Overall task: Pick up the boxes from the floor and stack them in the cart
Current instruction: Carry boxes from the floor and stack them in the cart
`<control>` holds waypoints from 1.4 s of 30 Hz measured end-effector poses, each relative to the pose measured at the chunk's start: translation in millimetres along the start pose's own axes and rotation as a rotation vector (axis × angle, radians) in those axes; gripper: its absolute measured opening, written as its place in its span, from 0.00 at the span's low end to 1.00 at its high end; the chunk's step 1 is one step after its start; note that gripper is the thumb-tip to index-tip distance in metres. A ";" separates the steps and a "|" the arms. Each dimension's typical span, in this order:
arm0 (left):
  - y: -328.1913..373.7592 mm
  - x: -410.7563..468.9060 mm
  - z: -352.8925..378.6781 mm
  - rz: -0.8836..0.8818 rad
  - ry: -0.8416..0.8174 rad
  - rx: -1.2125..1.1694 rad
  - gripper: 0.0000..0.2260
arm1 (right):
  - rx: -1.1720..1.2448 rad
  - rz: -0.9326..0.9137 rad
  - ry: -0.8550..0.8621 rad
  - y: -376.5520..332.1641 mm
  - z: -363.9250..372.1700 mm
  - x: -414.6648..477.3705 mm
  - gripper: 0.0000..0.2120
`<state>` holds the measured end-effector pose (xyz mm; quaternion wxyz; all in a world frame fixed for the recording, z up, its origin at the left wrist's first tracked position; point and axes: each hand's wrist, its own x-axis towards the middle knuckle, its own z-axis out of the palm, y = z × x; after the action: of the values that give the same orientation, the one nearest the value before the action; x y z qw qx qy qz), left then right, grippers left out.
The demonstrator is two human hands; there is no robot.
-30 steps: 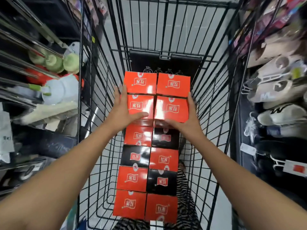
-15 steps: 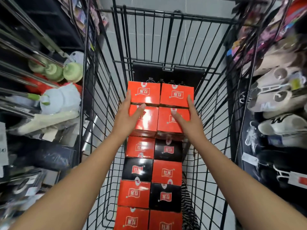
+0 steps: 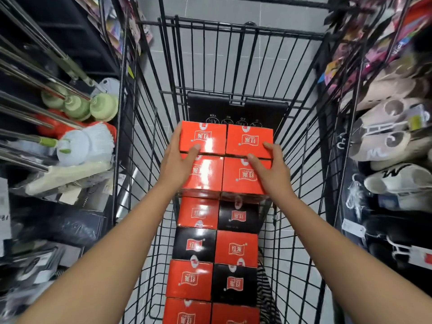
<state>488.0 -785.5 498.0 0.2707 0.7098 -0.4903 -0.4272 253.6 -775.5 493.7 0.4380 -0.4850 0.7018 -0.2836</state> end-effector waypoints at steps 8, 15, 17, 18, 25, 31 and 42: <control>-6.1 5.4 4.1 -0.029 0.004 -0.012 0.29 | 0.051 -0.026 -0.026 -0.3 3.5 2.2 0.25; -15.2 8.6 2.8 -0.042 0.023 -0.100 0.26 | 0.126 -0.033 0.016 2.5 -1.9 -1.7 0.24; -16.8 7.9 5.6 -0.018 0.045 -0.064 0.25 | 0.134 -0.022 0.023 3.5 -0.8 -0.7 0.23; -15.7 7.3 6.9 0.003 0.050 -0.024 0.26 | 0.099 -0.027 0.032 3.5 0.7 0.7 0.23; -5.6 4.8 -1.5 0.001 -0.055 0.065 0.29 | -0.131 -0.011 -0.065 -5.8 1.4 3.4 0.26; 10.1 -20.0 -21.1 -0.015 -0.090 0.053 0.36 | -0.225 0.057 0.034 -33.8 -9.3 -29.8 0.25; 23.0 -215.0 -82.9 0.101 0.161 0.680 0.31 | -0.674 -0.334 -0.342 -68.8 29.4 -201.4 0.29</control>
<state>516.4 -597.6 630.3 0.0776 0.7656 -0.6161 -0.1681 338.9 -612.9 605.4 0.3129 -0.7486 0.5842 -0.0201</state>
